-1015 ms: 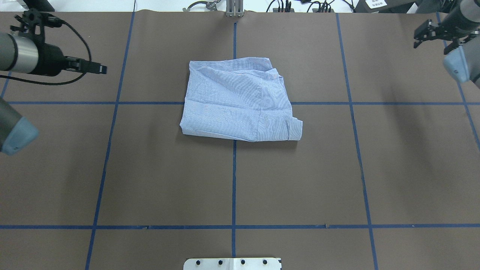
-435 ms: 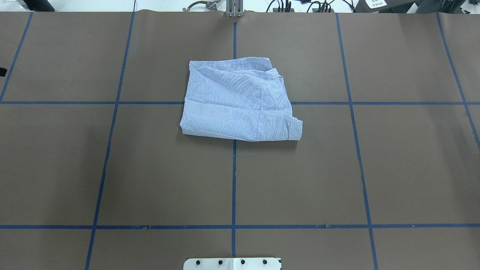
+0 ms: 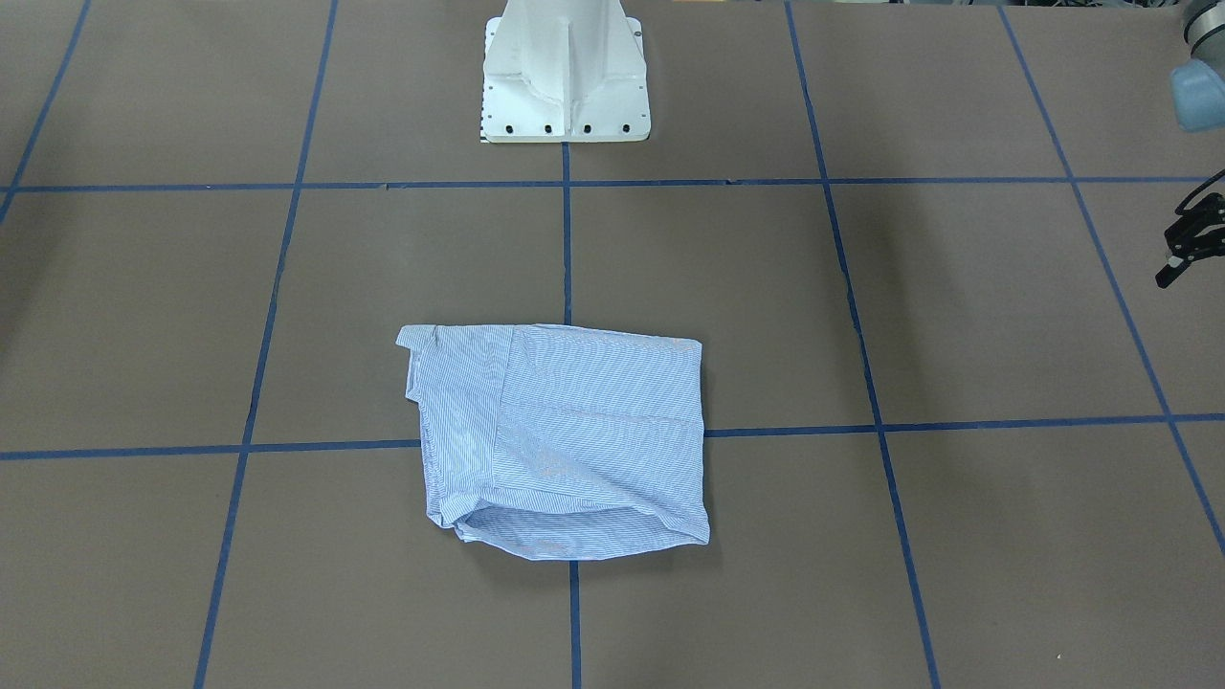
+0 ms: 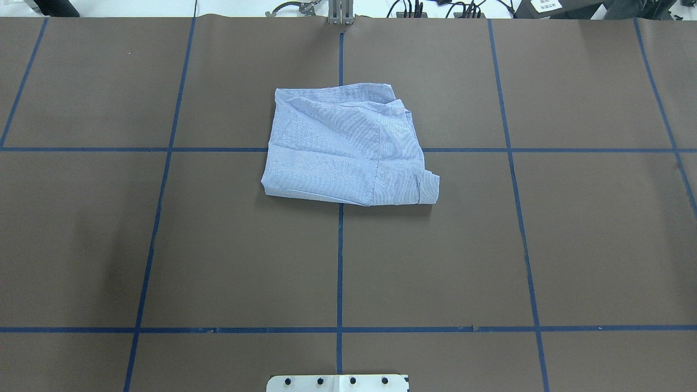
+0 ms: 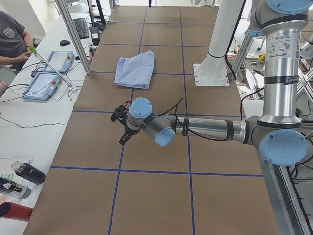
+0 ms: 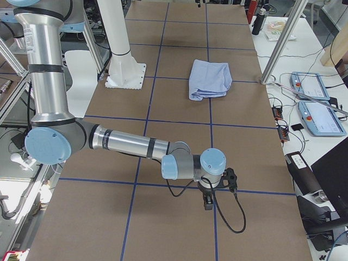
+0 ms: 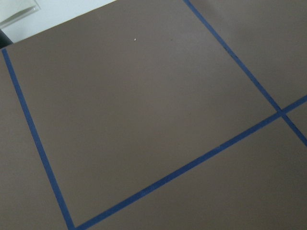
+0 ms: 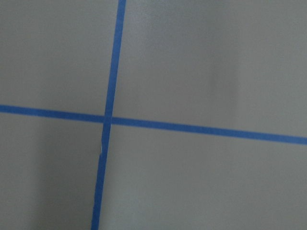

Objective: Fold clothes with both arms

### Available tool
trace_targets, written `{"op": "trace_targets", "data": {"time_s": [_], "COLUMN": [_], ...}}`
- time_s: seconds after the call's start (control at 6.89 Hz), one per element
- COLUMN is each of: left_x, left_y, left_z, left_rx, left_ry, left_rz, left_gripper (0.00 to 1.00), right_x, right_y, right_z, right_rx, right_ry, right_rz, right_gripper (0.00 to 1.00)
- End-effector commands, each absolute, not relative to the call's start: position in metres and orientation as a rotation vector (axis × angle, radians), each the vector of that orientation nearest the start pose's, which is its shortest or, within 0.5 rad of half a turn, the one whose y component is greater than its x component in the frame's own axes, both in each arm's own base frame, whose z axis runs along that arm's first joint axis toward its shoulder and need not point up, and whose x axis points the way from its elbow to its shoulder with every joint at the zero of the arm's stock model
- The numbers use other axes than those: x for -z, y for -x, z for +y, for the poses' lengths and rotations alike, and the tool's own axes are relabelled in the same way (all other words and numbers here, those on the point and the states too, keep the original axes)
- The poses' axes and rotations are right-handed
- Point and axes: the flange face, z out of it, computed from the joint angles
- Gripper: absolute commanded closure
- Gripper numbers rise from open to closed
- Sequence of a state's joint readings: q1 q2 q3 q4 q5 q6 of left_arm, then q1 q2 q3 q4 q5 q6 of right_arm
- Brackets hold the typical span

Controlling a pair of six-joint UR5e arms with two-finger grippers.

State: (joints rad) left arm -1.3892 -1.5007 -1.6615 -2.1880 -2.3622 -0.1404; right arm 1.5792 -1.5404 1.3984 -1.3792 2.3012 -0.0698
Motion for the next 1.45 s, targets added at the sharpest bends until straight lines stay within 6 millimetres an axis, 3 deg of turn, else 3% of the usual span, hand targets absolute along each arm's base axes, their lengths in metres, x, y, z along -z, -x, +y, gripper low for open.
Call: {"op": "trace_targets", "data": {"time_s": [0.0, 0.44, 0.58, 0.73, 0.87, 1.31], "left_x": [-0.588, -0.605, -0.594, -0.579, -0.570, -0.584], "left_y": [-0.011, 0.003, 0.026, 0.049, 0.051, 0.059], "left_z": [-0.484, -0.460, -0.444, -0.414, -0.400, -0.396], "left_rx": [-0.234, -0.209, -0.158, -0.112, -0.184, -0.207], "left_ry": [-0.404, -0.352, -0.343, -0.366, -0.409, -0.423], "left_rz": [0.851, 0.887, 0.916, 0.903, 0.882, 0.790], "left_gripper": [0.01, 0.01, 0.01, 0.00, 0.01, 0.00], "right_x": [-0.672, -0.657, -0.657, -0.657, -0.658, -0.647], "right_y": [-0.074, -0.071, -0.071, -0.071, -0.070, -0.071], "right_z": [-0.445, -0.435, -0.435, -0.435, -0.436, -0.436], "right_rx": [0.056, 0.036, 0.038, 0.039, 0.041, 0.047], "right_ry": [-0.003, 0.024, 0.023, 0.022, 0.024, 0.006], "right_rz": [-0.714, -0.736, -0.736, -0.736, -0.730, -0.732], "right_gripper": [0.00, 0.00, 0.00, 0.00, 0.00, 0.00]}}
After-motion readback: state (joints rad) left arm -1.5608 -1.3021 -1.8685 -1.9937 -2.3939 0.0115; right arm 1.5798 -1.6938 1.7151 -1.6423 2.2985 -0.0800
